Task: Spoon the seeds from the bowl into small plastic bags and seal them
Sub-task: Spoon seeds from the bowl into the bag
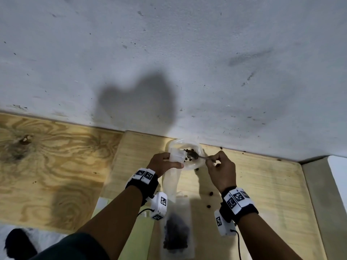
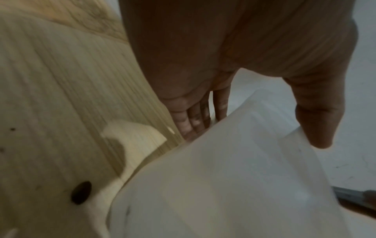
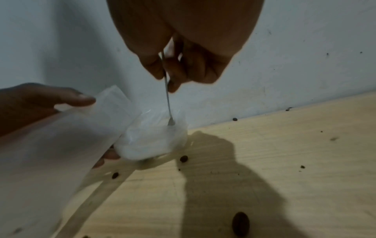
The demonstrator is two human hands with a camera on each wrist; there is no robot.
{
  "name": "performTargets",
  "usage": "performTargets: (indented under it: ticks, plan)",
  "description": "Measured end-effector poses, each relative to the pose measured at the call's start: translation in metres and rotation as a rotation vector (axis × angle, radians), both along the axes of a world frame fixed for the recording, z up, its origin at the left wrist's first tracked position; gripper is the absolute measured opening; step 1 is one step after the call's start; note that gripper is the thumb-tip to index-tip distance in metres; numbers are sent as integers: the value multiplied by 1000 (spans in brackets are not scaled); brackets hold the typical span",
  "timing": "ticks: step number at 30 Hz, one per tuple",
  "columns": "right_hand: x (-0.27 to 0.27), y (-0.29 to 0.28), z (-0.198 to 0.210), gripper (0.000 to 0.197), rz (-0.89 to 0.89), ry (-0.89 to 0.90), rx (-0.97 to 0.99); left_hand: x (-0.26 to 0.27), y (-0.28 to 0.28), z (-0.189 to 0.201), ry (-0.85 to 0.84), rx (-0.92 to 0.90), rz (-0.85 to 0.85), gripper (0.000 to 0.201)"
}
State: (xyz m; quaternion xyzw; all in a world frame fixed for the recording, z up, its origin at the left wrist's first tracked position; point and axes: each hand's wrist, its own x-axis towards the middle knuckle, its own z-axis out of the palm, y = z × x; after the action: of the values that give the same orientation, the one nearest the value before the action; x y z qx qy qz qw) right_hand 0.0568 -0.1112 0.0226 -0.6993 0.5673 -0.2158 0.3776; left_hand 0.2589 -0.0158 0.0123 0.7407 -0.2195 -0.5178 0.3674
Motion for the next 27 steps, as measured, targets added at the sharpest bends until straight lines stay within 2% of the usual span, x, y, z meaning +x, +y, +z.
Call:
performTargets:
  ticks: [3,6,9,14,18,23,27]
  plan:
    - [-3,5,-1,24,-24,21,-111,-1,4,-3,-33,-46,2,39]
    - [-5,9,-5,23,-38,74,-177,-1,8,-7,-87,-28,-62,61]
    - [-5,13,-13,22,-57,85,-147,-2,8,-8,-129,-8,-125,84]
    - [-1,19,-27,36,-264,-138,6,-4,4,-4,-151,-3,-197,93]
    - [2,22,-27,39,-310,-204,57,-3,4,-5,-171,-12,-208,88]
    - [-4,21,-17,32,-234,-289,29,0,8,-6,-211,-40,-206,88]
    - [-9,22,-15,34,-201,-236,-11,0,6,-1,-258,-98,-248,76]
